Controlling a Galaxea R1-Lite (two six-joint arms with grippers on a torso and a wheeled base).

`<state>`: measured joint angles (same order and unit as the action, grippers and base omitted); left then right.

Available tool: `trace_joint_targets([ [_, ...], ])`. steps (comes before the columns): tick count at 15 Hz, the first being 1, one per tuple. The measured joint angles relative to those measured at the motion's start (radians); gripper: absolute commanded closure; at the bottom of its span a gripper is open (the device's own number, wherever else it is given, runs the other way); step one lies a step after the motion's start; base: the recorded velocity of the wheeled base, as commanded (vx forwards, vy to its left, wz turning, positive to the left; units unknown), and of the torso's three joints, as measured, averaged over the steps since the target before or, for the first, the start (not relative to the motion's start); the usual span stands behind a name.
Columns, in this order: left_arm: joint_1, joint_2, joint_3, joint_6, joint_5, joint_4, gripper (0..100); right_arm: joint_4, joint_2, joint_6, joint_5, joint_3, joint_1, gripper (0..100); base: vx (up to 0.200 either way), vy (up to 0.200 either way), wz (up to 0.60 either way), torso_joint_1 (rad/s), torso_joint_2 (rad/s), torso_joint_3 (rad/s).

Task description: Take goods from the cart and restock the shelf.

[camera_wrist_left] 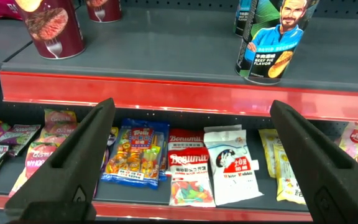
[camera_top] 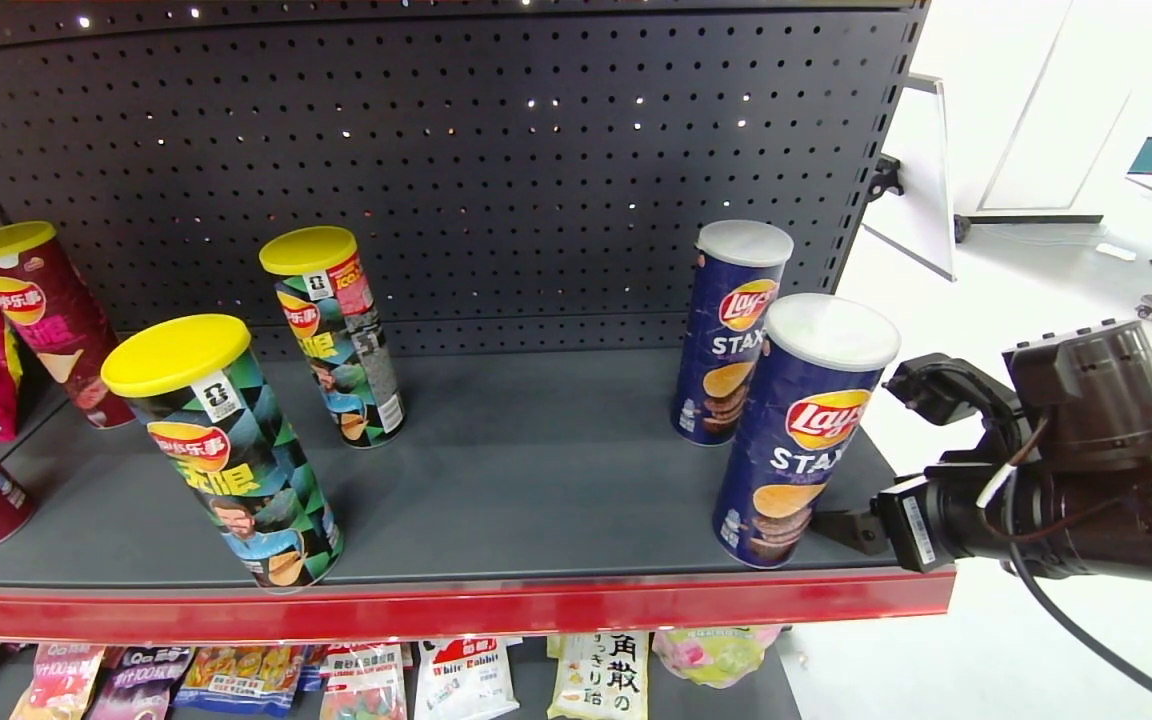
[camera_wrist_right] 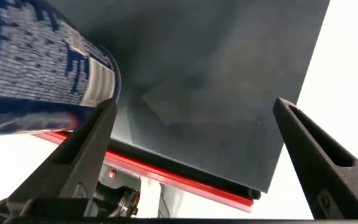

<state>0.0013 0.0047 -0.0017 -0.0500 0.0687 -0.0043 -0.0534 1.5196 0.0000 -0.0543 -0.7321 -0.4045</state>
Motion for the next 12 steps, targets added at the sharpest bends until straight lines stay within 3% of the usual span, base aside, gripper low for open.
trace_joint_targets([
  [12, 0.000, 0.000, 0.000, 0.000, 0.000, 0.000, 0, -0.020, 0.020, 0.005, -0.006, -0.008, -0.053, 0, 0.000, 0.000, 0.00, 0.000, 0.00, 0.000],
])
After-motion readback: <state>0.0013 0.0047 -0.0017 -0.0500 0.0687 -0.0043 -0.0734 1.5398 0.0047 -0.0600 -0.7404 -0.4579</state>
